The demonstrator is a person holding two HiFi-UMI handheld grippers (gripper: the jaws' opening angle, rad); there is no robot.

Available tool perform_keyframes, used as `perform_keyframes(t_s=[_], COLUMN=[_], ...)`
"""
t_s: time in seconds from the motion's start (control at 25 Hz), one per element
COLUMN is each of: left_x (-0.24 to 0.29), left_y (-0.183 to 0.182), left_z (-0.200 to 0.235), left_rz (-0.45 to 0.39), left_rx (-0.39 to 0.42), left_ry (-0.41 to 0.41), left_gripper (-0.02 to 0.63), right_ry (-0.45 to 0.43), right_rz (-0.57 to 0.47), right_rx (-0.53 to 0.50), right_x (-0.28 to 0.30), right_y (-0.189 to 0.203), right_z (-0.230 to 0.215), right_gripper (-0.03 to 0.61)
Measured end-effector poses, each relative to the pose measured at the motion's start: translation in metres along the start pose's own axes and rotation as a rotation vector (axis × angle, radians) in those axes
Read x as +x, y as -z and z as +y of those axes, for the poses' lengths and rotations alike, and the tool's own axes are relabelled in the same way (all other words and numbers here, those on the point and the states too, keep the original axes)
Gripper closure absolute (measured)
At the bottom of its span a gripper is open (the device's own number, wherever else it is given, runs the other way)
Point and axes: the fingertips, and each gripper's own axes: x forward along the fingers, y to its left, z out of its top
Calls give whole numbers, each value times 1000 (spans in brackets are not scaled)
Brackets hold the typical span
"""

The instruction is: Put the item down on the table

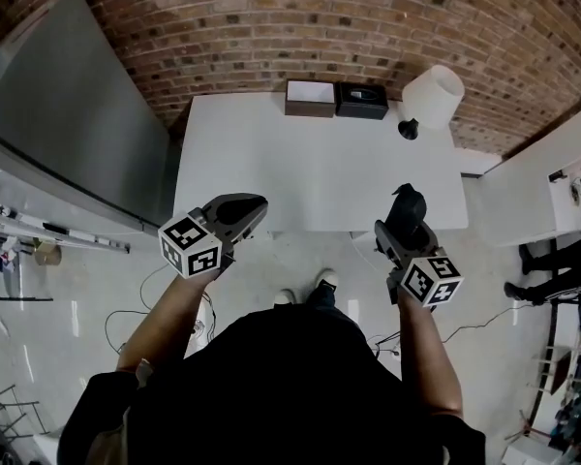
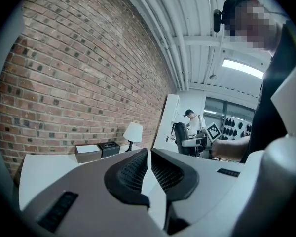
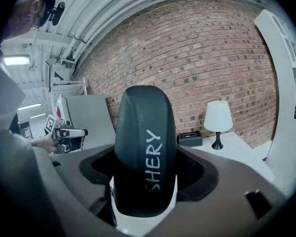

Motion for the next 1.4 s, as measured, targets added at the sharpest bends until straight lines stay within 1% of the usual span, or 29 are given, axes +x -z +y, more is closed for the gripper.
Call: perform_keyframes(t_s=[0.24, 0.4, 0.68, 1.08, 1.4], left_x=[24, 36, 68, 109, 144], left_y=[1, -5, -23, -31, -40], left_z=[3, 8, 21, 41, 49], left_rz=[13, 12, 4, 5, 4], left_rx=[2, 1, 9, -5, -4], left_ry=[-3, -22, -62, -125, -151], left_gripper=[574, 574, 574, 574, 574], right_ry=[-3, -28, -57, -124, -159], right_rz=[17, 19, 20, 41, 54], right_rx=[26, 22, 10, 1, -6], right_x=[12, 25, 49, 86, 103], right_y=[4, -7, -27, -48, -62], right_z=[-21, -33, -72, -114, -147], right_gripper=[225, 225, 225, 225, 225])
